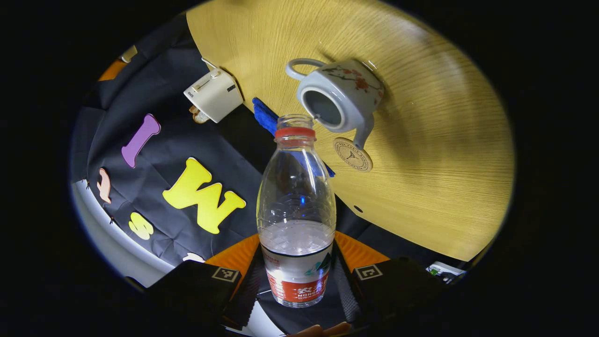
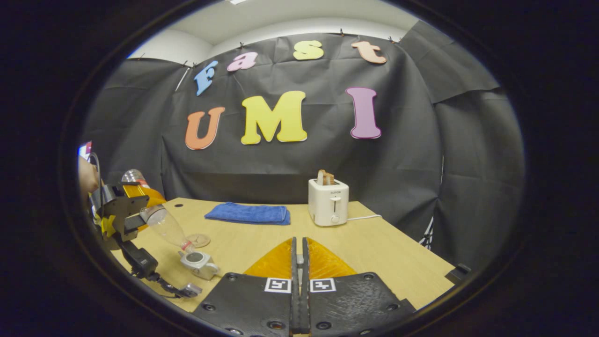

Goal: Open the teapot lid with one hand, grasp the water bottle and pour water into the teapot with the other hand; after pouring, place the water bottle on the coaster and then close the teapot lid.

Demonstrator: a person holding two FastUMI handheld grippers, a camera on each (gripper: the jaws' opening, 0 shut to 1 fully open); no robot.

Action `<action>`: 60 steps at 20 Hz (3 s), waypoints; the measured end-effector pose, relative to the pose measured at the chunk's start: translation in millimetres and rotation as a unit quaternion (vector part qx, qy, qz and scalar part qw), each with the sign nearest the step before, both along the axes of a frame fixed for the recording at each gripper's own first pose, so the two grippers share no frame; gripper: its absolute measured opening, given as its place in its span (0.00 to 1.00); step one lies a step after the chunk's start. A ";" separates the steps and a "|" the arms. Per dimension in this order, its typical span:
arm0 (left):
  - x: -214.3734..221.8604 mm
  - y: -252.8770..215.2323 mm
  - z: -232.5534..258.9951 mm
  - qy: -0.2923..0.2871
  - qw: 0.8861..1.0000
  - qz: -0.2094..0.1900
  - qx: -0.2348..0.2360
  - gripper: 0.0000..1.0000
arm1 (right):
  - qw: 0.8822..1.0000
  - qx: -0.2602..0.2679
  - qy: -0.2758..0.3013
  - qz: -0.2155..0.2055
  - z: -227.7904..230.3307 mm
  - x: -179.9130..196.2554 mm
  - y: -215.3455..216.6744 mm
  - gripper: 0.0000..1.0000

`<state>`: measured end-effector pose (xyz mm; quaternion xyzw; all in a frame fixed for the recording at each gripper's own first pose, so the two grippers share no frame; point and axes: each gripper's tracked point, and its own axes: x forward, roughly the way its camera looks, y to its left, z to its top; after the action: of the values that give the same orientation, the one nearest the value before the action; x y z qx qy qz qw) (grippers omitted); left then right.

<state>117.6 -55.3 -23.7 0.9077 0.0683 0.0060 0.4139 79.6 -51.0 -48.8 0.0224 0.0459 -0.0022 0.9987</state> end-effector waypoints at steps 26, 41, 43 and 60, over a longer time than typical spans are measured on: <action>81.9 36.6 25.3 -0.050 0.756 -0.002 -0.653 0.74 | 1.000 -0.012 0.007 -0.014 -8.0 7.3 -4.3 0.00; 148.5 -5.6 -35.4 -0.012 0.418 -0.039 -0.907 0.76 | 1.000 0.006 0.000 -0.021 -13.2 14.5 -0.7 0.00; 157.6 -10.6 -41.9 -0.003 0.405 -0.035 -0.914 0.76 | 1.000 0.008 0.004 -0.021 -16.0 17.1 -0.6 0.00; 165.3 -10.3 -65.7 0.007 0.415 -0.008 -0.910 0.83 | 1.000 0.004 0.016 -0.017 -25.1 20.3 3.8 0.00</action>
<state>282.9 -65.6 -89.4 0.0003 0.0295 -0.0691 0.9972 99.8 -47.1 -73.9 0.0268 0.0614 -0.0190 0.9976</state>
